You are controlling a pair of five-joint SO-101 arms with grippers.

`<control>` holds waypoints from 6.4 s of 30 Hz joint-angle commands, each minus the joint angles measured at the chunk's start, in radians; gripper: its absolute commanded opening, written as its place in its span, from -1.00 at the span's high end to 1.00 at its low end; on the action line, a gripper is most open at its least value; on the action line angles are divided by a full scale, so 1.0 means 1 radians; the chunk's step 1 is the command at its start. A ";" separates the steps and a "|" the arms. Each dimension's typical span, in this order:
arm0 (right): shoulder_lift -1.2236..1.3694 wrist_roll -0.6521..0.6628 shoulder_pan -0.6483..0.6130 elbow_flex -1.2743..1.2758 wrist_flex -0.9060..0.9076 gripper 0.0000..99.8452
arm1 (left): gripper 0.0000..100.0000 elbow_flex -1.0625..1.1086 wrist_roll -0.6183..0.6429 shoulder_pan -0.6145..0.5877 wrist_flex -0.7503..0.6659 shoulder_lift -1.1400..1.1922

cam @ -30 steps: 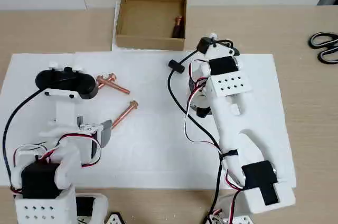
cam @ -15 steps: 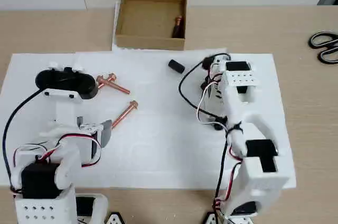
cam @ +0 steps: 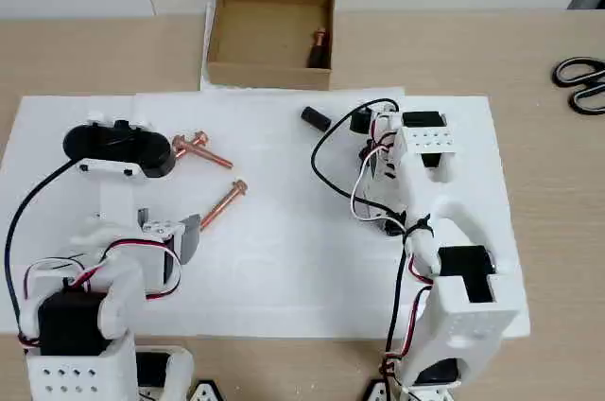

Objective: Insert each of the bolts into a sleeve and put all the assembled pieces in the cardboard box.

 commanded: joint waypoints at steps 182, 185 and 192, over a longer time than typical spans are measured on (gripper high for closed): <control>-0.429 0.077 0.071 -0.192 0.268 0.99 | 0.99 -0.559 -0.292 0.158 -0.239 1.379; -0.433 0.077 0.071 -0.193 0.268 0.99 | 0.99 -0.588 -0.292 0.158 -0.184 1.292; -0.638 0.077 0.071 -0.193 0.268 0.99 | 0.99 -0.593 -0.290 0.152 -0.052 0.965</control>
